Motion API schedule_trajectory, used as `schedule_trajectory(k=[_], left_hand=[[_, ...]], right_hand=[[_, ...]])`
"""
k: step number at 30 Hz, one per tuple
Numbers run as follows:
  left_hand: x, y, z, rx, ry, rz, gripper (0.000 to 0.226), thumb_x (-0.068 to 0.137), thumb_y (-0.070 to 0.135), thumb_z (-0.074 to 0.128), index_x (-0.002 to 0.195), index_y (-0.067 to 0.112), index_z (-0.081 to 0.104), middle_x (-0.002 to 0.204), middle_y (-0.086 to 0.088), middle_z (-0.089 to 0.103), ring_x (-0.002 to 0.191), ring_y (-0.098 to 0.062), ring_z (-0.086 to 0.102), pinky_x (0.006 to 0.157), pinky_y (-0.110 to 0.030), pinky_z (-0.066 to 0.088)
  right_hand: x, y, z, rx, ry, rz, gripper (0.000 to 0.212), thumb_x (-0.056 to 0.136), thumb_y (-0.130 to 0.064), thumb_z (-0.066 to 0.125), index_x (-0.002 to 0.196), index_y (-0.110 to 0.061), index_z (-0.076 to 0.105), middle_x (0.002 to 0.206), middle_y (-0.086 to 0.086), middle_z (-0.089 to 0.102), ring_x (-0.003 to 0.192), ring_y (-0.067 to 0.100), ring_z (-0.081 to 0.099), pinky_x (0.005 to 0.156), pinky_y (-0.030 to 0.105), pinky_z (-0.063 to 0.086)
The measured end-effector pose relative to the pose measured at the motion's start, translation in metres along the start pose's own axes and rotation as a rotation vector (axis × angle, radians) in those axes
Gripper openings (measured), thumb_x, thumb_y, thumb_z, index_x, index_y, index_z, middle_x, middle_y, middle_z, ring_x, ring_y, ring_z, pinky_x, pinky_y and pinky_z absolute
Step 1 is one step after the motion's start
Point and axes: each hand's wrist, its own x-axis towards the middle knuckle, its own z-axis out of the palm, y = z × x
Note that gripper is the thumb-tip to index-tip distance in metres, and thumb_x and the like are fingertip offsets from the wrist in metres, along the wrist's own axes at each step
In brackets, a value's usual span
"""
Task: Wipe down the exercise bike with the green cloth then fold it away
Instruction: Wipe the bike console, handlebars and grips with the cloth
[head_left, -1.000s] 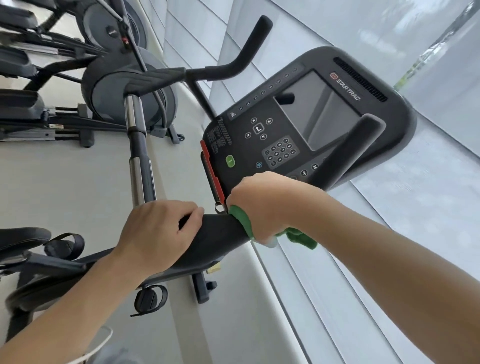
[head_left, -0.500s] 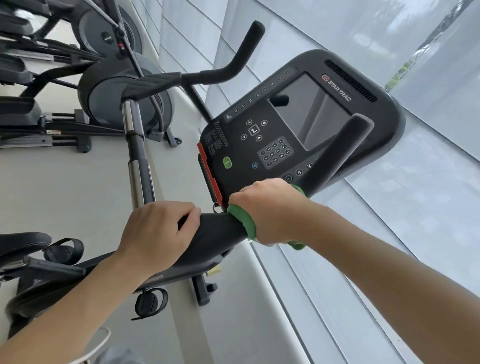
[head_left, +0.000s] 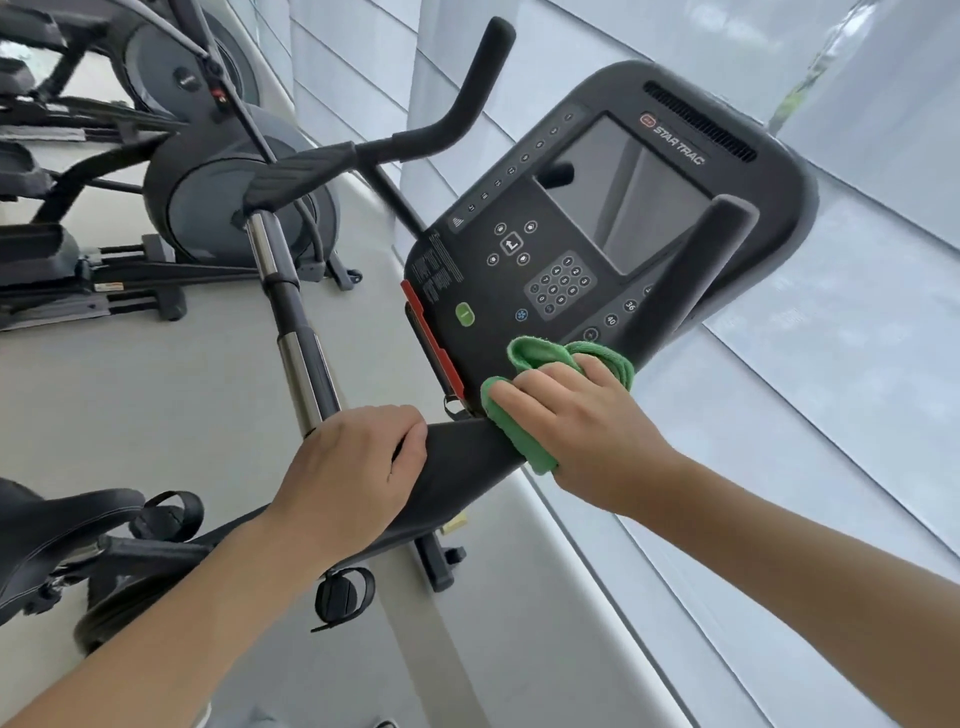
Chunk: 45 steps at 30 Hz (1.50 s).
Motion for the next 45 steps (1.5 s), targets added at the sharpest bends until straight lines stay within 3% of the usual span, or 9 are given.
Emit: schedule_trajectory(k=[9,15,20,25,31,34,37,43,45], left_hand=[[0.035,0.011,-0.007,-0.068,-0.199,0.086,0.046,0.107,0.049,0.033,0.074,0.023,0.049,0.066,0.004,0.056,0.066,-0.016,0.056,0.059,-0.033,0.039],[0.04,0.002,-0.002,-0.052,-0.207,0.129,0.048,0.107,0.052,0.028,0.071,0.025,0.046,0.065,0.004,0.056,0.067,-0.017,0.055,0.065,-0.036,0.041],[0.042,-0.001,0.003,-0.025,-0.216,0.135,0.058,0.1,0.059,0.015,0.077,0.023,0.055,0.066,0.003,0.06,0.067,-0.018,0.059,0.065,-0.035,0.046],[0.042,-0.001,0.004,-0.019,-0.211,0.142,0.064,0.096,0.061,0.009,0.078,0.022,0.056,0.064,0.003,0.059,0.064,-0.017,0.058,0.062,-0.034,0.043],[0.041,-0.001,0.0,-0.036,-0.216,0.142,0.056,0.103,0.056,0.019,0.075,0.02,0.052,0.064,0.003,0.058,0.064,-0.019,0.059,0.063,-0.035,0.046],[0.041,-0.001,-0.001,-0.048,-0.212,0.131,0.051,0.106,0.052,0.028,0.074,0.019,0.05,0.063,0.002,0.056,0.064,-0.023,0.058,0.061,-0.035,0.039],[0.041,0.001,0.0,-0.045,-0.211,0.133,0.05,0.106,0.051,0.031,0.072,0.019,0.048,0.062,0.002,0.054,0.064,-0.024,0.058,0.061,-0.034,0.039],[0.042,0.002,0.0,-0.075,-0.197,0.131,0.049,0.106,0.05,0.033,0.069,0.021,0.047,0.058,0.003,0.051,0.06,-0.023,0.055,0.059,-0.034,0.037],[0.041,0.0,-0.001,-0.098,-0.201,0.129,0.047,0.106,0.048,0.036,0.069,0.021,0.048,0.059,0.004,0.052,0.06,-0.021,0.053,0.058,-0.034,0.034]], right_hand=[[-0.005,0.032,-0.044,-0.117,-0.238,-0.007,0.067,0.088,-0.022,0.071,0.149,-0.025,0.043,0.136,-0.002,0.053,0.12,0.026,0.055,0.1,0.043,0.044],[0.051,0.047,-0.05,0.041,-0.688,0.053,0.043,0.072,-0.061,0.064,0.108,-0.04,0.053,0.096,-0.014,0.06,0.085,0.018,0.063,0.074,0.039,0.055],[0.08,0.05,-0.052,0.074,-0.952,0.022,0.032,0.059,-0.053,0.066,0.086,-0.038,0.057,0.062,-0.011,0.064,0.056,0.016,0.066,0.061,0.033,0.058],[0.099,0.063,-0.05,0.212,-1.167,0.07,0.048,0.049,-0.025,0.072,0.092,-0.044,0.062,0.074,-0.011,0.07,0.069,0.017,0.07,0.065,0.04,0.064],[0.05,0.041,-0.037,-0.031,-0.639,0.038,0.02,0.08,-0.035,0.057,0.1,-0.036,0.057,0.087,-0.011,0.061,0.073,0.024,0.061,0.067,0.037,0.053],[0.017,0.024,-0.018,-0.117,-0.218,0.094,0.028,0.089,-0.016,0.054,0.115,-0.019,0.064,0.097,0.002,0.062,0.084,0.032,0.06,0.079,0.044,0.048],[0.005,0.005,-0.011,-0.159,-0.122,0.177,0.034,0.086,-0.012,0.062,0.12,-0.018,0.065,0.106,0.005,0.063,0.091,0.031,0.06,0.083,0.046,0.046],[0.085,0.016,-0.06,0.056,-0.9,0.082,0.015,0.078,-0.031,0.069,0.089,-0.028,0.059,0.077,-0.007,0.061,0.075,0.025,0.061,0.06,0.032,0.044],[0.091,0.018,-0.061,0.086,-0.967,0.089,0.021,0.073,-0.034,0.073,0.088,-0.028,0.059,0.075,-0.009,0.061,0.074,0.023,0.061,0.059,0.031,0.044]])
